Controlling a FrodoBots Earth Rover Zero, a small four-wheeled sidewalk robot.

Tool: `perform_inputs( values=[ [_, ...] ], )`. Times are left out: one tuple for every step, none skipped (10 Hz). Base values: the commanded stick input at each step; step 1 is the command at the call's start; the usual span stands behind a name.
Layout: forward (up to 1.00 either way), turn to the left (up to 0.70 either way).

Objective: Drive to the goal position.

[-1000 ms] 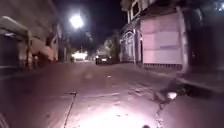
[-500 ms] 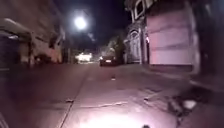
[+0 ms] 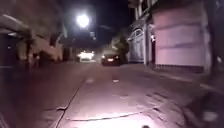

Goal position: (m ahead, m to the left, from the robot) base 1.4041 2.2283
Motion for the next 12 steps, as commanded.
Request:
perform_inputs(
  values=[
    [0.70, 0.00],
    [0.70, 0.00],
    [0.70, 0.01],
    [0.70, 0.04],
    [0.70, 0.09],
    [0.70, 0.21],
    [0.70, 0.06],
    [0.70, 0.00],
    [0.70, 0.00],
    [0.70, 0.00],
    [0.70, 0.00],
    [0.70, 0.00]
  ],
)
